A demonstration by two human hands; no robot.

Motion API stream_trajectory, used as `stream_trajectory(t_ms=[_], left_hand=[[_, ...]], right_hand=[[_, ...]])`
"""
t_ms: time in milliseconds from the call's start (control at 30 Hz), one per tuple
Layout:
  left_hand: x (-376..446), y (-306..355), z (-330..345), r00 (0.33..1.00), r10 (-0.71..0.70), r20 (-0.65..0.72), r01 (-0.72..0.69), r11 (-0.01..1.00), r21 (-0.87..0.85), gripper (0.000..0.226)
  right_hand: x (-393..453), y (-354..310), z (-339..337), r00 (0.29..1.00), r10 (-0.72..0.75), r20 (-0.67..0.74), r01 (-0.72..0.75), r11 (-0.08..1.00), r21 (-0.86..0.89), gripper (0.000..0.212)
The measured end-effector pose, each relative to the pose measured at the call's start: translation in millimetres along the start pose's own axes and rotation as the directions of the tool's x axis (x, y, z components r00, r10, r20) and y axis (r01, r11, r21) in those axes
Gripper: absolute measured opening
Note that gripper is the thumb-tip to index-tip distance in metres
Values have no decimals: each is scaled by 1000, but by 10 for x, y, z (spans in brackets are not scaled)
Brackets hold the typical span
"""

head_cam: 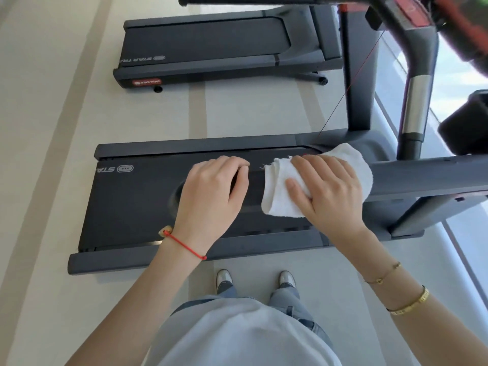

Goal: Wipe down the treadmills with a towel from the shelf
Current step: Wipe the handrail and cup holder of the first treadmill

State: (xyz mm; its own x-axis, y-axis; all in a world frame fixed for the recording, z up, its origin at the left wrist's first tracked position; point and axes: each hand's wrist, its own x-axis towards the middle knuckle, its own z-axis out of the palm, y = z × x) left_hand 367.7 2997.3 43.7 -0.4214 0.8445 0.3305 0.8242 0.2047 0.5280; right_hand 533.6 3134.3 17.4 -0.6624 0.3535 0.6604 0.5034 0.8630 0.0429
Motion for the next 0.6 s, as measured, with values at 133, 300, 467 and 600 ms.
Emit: stream_trajectory(t_ms=[133,300,467,600], left_hand=[[122,326,223,998,47,36,-47,999,-9,21],[258,807,551,997,59,50,-57,998,-42,21],[397,1261,921,996,62,62,-59,997,-50,23],[522,1626,1231,993,87,75,-84,996,-42,23]], right_hand=[[-108,284,-11,999,-24,-44,25,1000,13,34],[-361,874,-84,985,-110,-132,115,993,27,41],[-563,1580,-228,977,-142,-160,144,990,5,43],[-724,2187,-376,991,-53,-124,51,998,-24,33]])
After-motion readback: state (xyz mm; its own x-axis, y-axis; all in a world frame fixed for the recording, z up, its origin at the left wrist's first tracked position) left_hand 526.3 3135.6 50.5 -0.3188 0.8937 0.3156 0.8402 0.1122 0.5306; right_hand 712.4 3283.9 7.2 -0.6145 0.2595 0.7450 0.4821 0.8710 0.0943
